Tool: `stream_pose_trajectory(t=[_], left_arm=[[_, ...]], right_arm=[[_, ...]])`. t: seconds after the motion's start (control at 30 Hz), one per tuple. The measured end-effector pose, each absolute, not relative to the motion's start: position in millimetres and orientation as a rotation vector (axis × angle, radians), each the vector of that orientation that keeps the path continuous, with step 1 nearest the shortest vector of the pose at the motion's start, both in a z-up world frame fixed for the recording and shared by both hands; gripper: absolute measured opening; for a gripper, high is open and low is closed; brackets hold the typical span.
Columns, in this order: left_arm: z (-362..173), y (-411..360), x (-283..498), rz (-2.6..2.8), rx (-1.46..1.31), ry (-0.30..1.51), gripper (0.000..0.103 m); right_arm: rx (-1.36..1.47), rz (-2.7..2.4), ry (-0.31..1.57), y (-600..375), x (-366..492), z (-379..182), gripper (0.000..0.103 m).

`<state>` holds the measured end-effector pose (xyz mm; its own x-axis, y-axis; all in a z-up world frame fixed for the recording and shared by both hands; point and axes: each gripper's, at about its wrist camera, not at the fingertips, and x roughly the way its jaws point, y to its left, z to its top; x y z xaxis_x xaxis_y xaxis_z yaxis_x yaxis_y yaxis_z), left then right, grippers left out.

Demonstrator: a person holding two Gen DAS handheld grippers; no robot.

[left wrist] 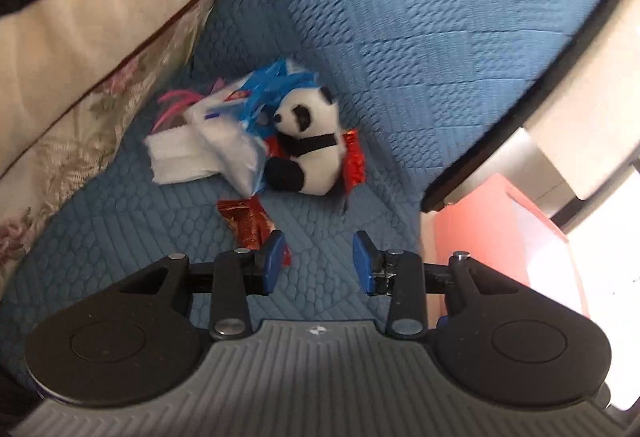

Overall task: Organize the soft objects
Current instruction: 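Lower the right gripper onto the red foil packet and grasp it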

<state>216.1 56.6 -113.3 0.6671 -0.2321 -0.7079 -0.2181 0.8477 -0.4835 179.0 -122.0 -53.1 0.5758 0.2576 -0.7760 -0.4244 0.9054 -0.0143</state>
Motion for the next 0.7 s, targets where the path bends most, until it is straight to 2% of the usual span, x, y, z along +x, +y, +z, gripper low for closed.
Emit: stream_pose_trajectory(t=[0.03,0.1,0.5,0.7], left_arm=[[-116.2,57.3,220.1,0.011,-0.569,0.871,0.055],[-122.5,58.7,226.0,0.037,-0.562,0.891,0.057],[-156.7,87.2,253.6,0.062,-0.576,0.953,0.057],[-170.7,96.3,260.9,0.069,-0.624,0.968,0.057]], right_arm=[[-0.208,0.401,0.872,-121.1,180.1,-55.4,0.036],[-0.208,0.404,0.885,-118.8,185.0,-61.9,0.036],[-0.25,0.449,0.917,-109.2,219.2,-85.0,0.035],[-0.073,0.454,1.009,-128.4,257.6,-86.8,0.035]])
